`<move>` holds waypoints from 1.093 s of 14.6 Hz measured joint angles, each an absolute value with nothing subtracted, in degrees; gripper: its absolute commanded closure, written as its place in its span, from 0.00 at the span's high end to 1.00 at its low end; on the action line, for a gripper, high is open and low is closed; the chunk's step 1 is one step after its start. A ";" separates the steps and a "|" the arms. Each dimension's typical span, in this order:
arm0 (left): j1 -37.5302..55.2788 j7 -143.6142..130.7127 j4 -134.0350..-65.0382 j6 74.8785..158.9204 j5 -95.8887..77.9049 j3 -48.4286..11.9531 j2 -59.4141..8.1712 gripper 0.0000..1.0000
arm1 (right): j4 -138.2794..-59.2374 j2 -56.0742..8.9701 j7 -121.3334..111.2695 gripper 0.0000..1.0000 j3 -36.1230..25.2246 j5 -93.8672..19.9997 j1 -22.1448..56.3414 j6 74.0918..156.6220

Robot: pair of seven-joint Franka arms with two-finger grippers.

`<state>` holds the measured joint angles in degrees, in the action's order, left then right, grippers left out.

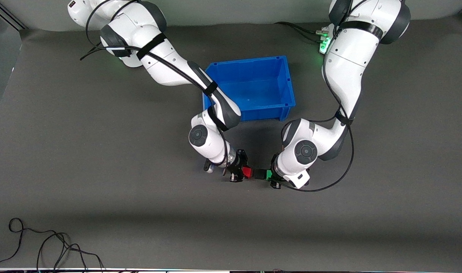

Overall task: Attach green and red cubes to black cube
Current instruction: 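Press the red and green cubes against the black cube with both grippers, then open the left gripper and lift it away from the cubes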

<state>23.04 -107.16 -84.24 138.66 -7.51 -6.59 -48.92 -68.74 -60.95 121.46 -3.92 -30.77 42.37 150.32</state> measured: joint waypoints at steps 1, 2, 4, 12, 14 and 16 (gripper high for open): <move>23.13 -107.16 -84.23 138.66 -7.51 -6.59 -48.94 0.28 | -68.42 -61.23 121.47 0.17 -3.92 -30.74 42.67 150.60; 23.17 -107.16 -84.23 138.66 -7.49 -6.60 -48.94 0.45 | -68.03 -61.50 121.48 0.17 -3.94 -30.55 42.87 150.65; 23.19 -107.12 -84.22 138.66 -7.36 -6.59 -48.95 0.99 | -67.49 -61.86 121.49 0.17 -3.95 -29.77 42.99 150.67; 22.94 -107.13 -83.16 138.66 -6.55 -5.44 -48.88 1.00 | -67.10 -62.23 121.49 0.17 -4.01 -28.16 44.11 153.83; 21.33 -106.72 -82.36 136.61 -4.60 -3.89 -47.84 1.00 | -67.08 -62.63 121.49 0.34 -4.01 -27.97 44.24 154.49; 17.73 -102.26 -81.66 130.46 -3.16 -3.35 -45.21 1.00 | -67.07 -62.90 121.49 0.99 -4.06 -27.90 44.23 155.00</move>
<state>17.73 -102.26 -81.66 130.46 -3.16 -3.35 -45.21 -67.07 -62.90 121.49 -4.06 -27.90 44.23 155.00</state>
